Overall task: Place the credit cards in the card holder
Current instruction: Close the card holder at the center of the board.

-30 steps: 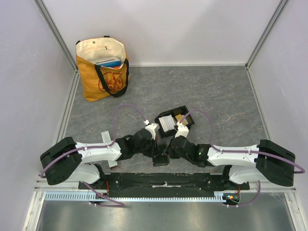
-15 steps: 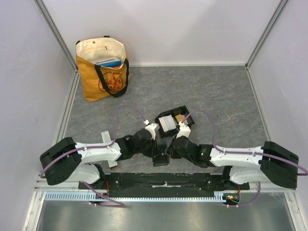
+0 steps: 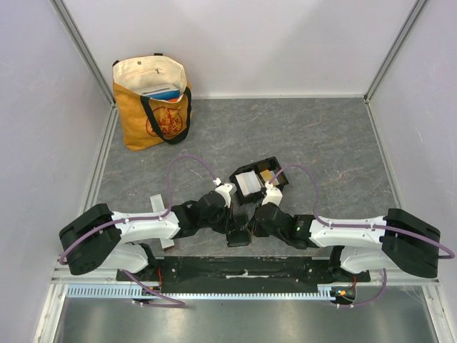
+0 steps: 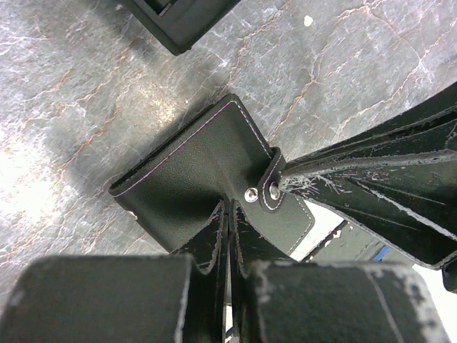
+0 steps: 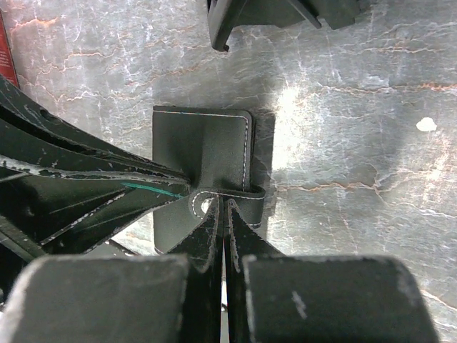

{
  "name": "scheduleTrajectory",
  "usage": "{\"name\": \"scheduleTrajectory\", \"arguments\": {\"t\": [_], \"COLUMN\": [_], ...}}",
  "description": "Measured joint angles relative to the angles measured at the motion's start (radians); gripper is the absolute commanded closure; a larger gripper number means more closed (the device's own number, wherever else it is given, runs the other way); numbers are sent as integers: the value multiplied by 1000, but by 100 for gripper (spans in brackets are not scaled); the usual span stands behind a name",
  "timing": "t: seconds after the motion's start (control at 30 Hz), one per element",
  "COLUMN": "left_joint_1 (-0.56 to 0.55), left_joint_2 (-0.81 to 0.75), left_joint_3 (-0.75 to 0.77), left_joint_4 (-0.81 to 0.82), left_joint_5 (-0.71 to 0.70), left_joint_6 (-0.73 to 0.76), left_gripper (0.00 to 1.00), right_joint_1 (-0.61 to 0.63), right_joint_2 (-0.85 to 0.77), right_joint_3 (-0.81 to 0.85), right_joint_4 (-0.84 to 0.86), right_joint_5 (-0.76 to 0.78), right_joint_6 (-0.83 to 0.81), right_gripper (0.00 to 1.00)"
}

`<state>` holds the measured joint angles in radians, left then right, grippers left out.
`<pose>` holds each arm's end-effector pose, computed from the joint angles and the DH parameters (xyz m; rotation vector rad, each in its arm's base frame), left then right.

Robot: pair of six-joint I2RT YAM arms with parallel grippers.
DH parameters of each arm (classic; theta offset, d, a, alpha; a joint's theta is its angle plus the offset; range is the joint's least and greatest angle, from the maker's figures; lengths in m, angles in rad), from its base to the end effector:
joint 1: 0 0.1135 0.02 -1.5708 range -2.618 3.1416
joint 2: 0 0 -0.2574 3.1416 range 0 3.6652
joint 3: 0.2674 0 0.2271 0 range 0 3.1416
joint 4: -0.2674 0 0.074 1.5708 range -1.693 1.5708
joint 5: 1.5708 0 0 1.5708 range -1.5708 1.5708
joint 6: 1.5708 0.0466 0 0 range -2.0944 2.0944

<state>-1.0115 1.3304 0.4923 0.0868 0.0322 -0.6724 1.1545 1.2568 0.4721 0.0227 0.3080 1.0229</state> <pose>0.1250 -0.2025 0.1585 0.4376 2.4528 -0.8339 0.1033 0.1987 0.1643 0.0013 2.4105 0.7390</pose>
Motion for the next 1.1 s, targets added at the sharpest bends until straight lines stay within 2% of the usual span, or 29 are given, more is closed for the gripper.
{"name": "scheduleTrajectory", "arguments": {"t": [1.1], "left_joint_1": [0], "left_joint_2": [-2], "left_joint_3": [-2], "left_joint_4": [0], "left_joint_5": [3], "left_joint_6": [0], "left_gripper": [97], "right_joint_1": [-1], "right_joint_2": [84], "right_joint_3": [18], "right_joint_4": [76], "right_joint_5": [-22], "right_joint_6": [0], "right_gripper": [100]}}
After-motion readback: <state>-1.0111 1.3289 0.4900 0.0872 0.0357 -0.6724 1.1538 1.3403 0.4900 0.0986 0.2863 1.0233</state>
